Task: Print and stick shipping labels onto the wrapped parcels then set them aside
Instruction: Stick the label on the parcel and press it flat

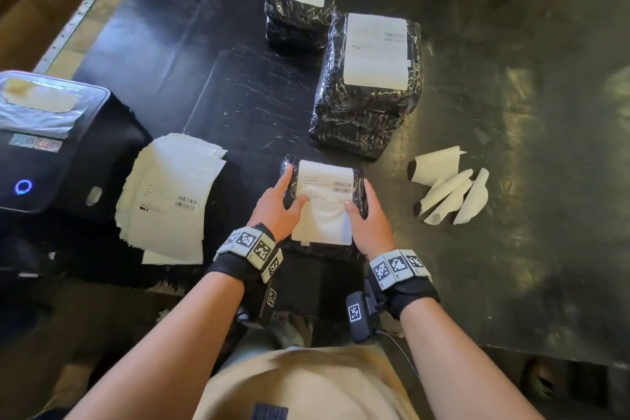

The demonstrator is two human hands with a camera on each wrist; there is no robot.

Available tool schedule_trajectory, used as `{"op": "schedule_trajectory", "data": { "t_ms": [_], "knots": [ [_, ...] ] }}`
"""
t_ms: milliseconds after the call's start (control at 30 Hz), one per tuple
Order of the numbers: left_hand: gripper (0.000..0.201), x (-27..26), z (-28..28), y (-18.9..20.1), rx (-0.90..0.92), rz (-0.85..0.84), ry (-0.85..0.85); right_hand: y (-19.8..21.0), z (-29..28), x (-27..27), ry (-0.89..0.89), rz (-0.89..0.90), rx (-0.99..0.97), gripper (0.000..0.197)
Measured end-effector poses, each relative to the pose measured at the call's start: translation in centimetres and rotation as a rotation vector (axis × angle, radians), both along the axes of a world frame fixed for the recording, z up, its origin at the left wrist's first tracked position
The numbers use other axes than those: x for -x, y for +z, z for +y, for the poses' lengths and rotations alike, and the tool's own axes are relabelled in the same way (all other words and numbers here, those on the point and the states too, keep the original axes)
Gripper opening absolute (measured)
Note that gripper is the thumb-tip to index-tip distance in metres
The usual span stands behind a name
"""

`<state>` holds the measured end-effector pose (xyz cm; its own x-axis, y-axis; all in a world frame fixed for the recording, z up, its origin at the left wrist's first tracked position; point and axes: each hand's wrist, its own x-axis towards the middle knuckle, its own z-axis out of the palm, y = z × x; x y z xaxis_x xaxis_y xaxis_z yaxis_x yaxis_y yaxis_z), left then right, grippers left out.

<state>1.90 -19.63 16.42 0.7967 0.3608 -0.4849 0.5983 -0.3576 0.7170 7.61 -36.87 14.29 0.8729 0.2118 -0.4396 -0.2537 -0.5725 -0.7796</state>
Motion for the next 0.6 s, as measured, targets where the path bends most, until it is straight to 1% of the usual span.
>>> {"op": "schedule_trajectory", "data": {
  "t_ms": [33, 133, 200, 333, 467, 600],
  "knots": [
    [0.073, 0.2, -0.1, 0.0, 0.001, 0.000, -0.003, -0.1, 0.1, 0.2, 0.000, 0.008, 0.007, 0.064],
    [0.087, 0.9, -0.7, 0.1, -0.045, 0.001, -0.023, -0.6, 0.7, 1.4, -0.014, 0.015, 0.037, 0.088],
    [0.092, 1.3, -0.8, 0.1, -0.056, 0.013, -0.039, -1.1, 1.0, 1.9, -0.037, -0.003, 0.056, 0.092],
    [0.086, 1.3, -0.6, 0.3, -0.036, 0.027, -0.024, -1.4, 0.8, 1.8, -0.067, -0.038, 0.021, 0.078],
    [0.079, 1.3, -0.3, 0.5, -0.026, 0.021, -0.026, -0.6, 0.2, 1.7, -0.062, -0.029, -0.038, 0.063],
    [0.075, 1.5, -0.1, 0.8, -0.008, 0.043, -0.055, -0.2, -0.5, 1.7, -0.007, -0.023, -0.007, 0.060]
  ]
}}
